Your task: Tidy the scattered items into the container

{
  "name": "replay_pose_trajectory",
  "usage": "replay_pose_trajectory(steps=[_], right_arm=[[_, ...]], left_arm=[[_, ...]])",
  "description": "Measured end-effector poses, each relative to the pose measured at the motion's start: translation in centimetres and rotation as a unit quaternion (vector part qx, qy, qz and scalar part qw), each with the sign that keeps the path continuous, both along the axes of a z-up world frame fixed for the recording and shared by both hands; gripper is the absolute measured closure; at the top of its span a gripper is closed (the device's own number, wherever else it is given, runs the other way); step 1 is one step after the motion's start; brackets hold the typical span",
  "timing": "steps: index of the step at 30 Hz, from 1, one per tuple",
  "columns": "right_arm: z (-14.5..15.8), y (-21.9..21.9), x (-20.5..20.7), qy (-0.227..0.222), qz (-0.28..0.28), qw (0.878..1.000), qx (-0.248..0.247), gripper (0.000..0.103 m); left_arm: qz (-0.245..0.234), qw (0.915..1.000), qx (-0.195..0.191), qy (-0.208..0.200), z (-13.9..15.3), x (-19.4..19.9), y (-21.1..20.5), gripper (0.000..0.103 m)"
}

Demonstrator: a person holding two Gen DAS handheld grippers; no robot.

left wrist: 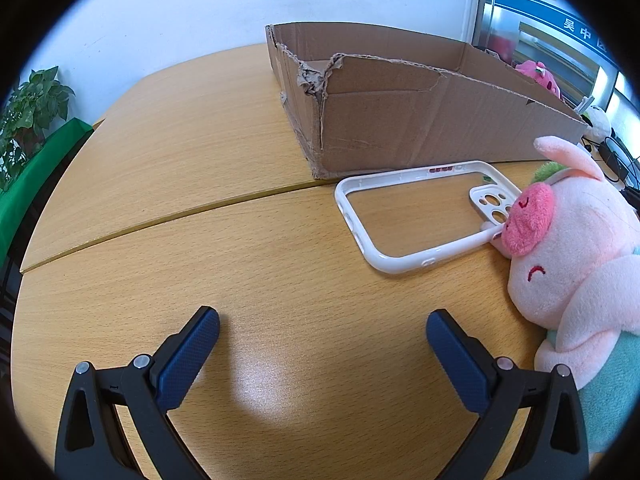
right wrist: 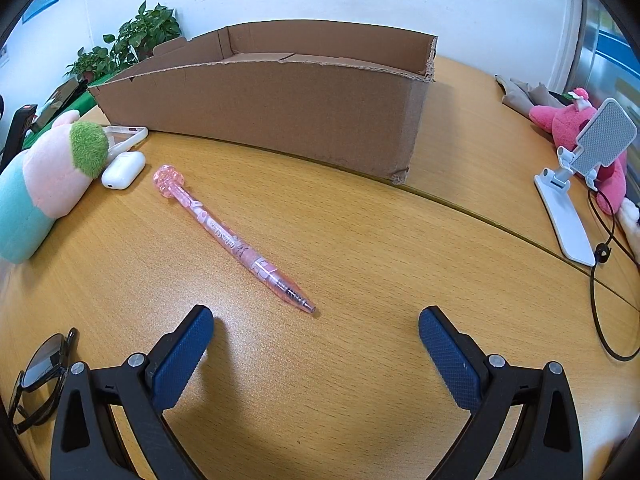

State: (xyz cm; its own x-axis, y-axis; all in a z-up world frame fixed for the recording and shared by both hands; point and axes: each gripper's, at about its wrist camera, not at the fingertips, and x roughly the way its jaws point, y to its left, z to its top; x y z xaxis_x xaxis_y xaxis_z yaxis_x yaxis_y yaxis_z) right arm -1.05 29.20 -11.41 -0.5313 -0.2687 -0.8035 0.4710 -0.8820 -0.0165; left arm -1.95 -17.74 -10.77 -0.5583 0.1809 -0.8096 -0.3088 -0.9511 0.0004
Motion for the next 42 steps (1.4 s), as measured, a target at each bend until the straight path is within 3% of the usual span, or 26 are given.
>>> replay_pose_trajectory(steps=[13,18,23,26,30,32,35,38,40,42], right_arm=[[0.1,-0.8,0.0,0.0,-0.033,0.999,0.0,0.0],[0.1,-0.9,0.2,0.0,-0.041,0.999,0.0,0.0],[0.1,-0.9,0.2,0.0,-0.045,0.999,0.0,0.0],[0.0,-0.9,0.3,0.001,-0.046,0.999,0.0,0.0],[0.1,-0.9,0.4,0.001,-0.048,0.999,0.0,0.0],[0.1,-0.9,0.4,0.001,-0.048,0.999,0.0,0.0],[0.1,-0.9,0.4,0.001,-0.048,0.999,0.0,0.0],[0.1,-0.9,0.4,0.001,-0.049,0.999,-0.001,0.0],[0.1,-0.9,0.4,0.001,-0.051,0.999,-0.001,0.0],[0.1,-0.9,0.4,0.001,-0.053,0.999,-0.001,0.0]], left_arm=[[0.034,0.9994,-0.001,0.001,0.1,0.0,0.5,0.0],[0.026,0.9997,0.001,0.001,0.1,0.9,0.9,0.0],[0.056,0.9984,0.004,0.002,0.1,2.4,0.6,0.001],[0.093,0.995,0.031,0.022,1.5,3.8,-0.5,0.001],[0.163,0.9822,0.041,0.085,6.8,7.0,-1.6,0.001],[0.174,0.9784,0.054,0.098,9.2,8.4,-1.1,0.001],[0.123,0.982,0.101,0.102,12.1,10.1,1.7,0.001],[0.043,0.9868,0.135,0.078,12.3,11.1,6.0,0.001],[0.005,0.9894,0.137,0.048,11.0,10.8,8.7,0.001],[-0.014,0.9938,0.108,0.019,8.9,10.3,11.1,0.001]])
